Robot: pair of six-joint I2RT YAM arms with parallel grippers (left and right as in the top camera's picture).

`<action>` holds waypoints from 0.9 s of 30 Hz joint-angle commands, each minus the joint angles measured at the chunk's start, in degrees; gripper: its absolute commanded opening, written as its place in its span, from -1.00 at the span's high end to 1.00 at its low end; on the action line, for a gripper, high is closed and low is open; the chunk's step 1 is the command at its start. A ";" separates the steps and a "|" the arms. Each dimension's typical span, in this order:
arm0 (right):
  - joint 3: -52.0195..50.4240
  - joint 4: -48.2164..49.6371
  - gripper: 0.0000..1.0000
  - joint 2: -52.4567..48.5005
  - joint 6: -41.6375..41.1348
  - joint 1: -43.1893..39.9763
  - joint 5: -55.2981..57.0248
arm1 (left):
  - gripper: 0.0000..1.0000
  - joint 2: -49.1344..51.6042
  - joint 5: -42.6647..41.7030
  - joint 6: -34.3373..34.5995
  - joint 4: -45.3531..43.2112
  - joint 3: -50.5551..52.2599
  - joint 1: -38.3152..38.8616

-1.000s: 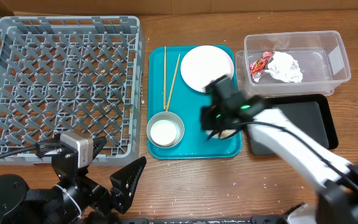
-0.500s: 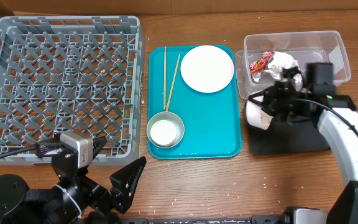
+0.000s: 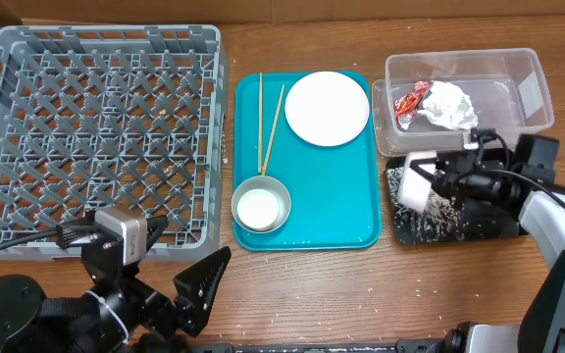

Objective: Sort waste into correct bins and load items into the dishwasher
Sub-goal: 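Tip the rice plate over the black tray with the right gripper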

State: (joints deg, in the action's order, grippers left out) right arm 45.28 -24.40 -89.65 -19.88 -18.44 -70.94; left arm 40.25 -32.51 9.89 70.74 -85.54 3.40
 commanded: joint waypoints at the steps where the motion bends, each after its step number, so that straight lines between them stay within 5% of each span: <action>1: -0.92 0.33 0.92 -0.17 2.47 -1.62 -7.48 | -1.00 -0.20 0.00 -1.11 -0.20 -0.07 0.11; 4: -0.96 0.46 0.92 -0.17 -1.90 -2.78 -4.44 | -1.00 -0.20 -0.02 -1.11 -0.17 -0.07 0.11; 7: -0.96 5.92 0.92 -0.17 0.37 -2.97 -18.84 | -1.00 -0.20 0.00 -1.11 -0.17 -0.07 0.11; 10: -0.96 5.05 0.92 -0.17 -4.48 -3.52 -14.08 | -1.00 -0.20 0.00 -1.11 -0.20 -0.07 0.11; 13: -0.94 4.52 0.92 0.61 -0.96 -3.28 -18.58 | -0.99 -0.20 0.00 -1.11 -0.20 -0.07 0.11; 16: -0.96 4.61 0.92 0.37 -5.16 -3.65 -9.27 | -1.00 -0.20 0.00 -1.11 -0.20 -0.07 0.11; 19: -0.96 10.19 0.92 0.37 -2.27 -3.67 -17.07 | -0.99 -0.20 0.00 -1.11 -0.17 -0.07 0.11; 21: -0.96 9.97 0.92 0.37 -7.67 -3.89 -10.99 | -0.99 -0.20 0.00 -1.11 -0.17 -0.07 0.11; 24: -0.96 12.63 0.92 0.55 -10.01 -3.50 -19.04 | -0.99 -0.20 0.00 -1.11 -0.20 -0.07 0.11; 27: -0.98 10.23 0.92 0.76 -11.78 -3.08 -8.55 | -1.00 -0.20 0.00 -1.11 -0.20 -0.07 0.11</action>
State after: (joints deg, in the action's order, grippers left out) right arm 44.21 -13.21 -89.84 -28.08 -21.71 -84.66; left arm 40.25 -32.51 9.91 70.74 -85.54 3.40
